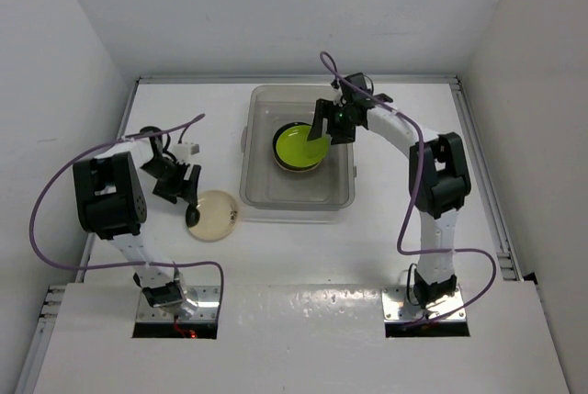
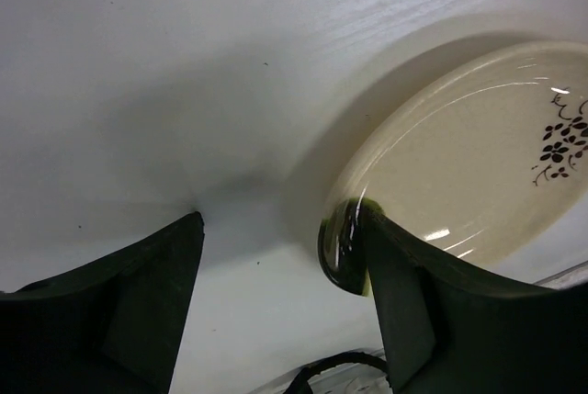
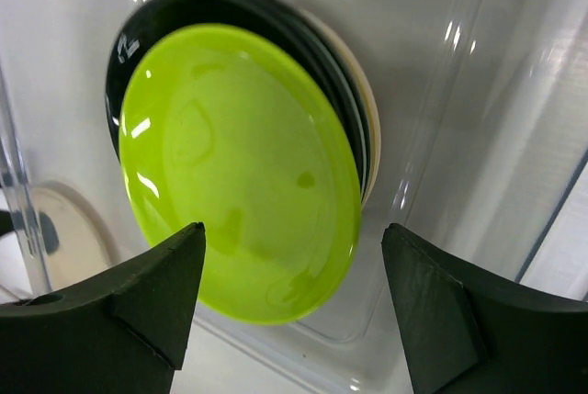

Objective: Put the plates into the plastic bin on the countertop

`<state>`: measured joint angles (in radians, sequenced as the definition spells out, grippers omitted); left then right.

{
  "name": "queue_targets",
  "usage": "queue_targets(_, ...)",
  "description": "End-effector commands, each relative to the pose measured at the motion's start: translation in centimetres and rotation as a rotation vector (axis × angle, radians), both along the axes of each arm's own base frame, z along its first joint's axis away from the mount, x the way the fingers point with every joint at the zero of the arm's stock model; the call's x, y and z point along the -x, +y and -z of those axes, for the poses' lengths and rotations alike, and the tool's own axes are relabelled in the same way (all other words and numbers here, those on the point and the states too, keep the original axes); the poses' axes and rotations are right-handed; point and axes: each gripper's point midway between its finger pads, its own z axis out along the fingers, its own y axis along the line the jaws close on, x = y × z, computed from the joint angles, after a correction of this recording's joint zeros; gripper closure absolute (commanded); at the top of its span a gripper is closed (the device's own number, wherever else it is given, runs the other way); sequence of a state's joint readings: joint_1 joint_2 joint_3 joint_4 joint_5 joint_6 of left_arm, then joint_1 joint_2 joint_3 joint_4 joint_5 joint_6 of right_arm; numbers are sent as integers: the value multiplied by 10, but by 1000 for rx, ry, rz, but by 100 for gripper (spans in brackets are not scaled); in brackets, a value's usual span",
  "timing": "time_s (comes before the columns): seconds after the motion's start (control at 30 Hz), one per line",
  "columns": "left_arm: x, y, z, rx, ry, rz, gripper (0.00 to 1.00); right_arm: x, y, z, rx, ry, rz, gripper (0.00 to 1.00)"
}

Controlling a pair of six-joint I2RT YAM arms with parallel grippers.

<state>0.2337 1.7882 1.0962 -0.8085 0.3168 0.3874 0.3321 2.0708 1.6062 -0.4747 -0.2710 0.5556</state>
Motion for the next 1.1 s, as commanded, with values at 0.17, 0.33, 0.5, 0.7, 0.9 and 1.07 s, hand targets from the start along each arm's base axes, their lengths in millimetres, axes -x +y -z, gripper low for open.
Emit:
queue_targets(0.17, 29, -19, 43, 74, 171, 74, 57, 16, -3, -45, 58, -128, -42, 22)
queue_targets(0.33, 24, -40, 38, 179, 196, 107, 61, 24, -13, -50, 90, -153, -16, 22)
queue_targets(0.5, 17, -42, 41, 177, 198, 109, 88, 32, -28, -56, 113, -168, 20, 22)
queue_targets(0.7, -16, -25, 19, 197, 129, 25, 100, 39, -42, -64, 105, -185, 65, 22)
queue_targets(0.9, -119, 19, -111, 131, -262, -133, 100, 49, -55, -87, 88, -238, 111, 22)
queue_targets(1.07, -188, -9, -253, 111, -630, -119, 100, 52, -71, -93, 103, -260, 171, 22)
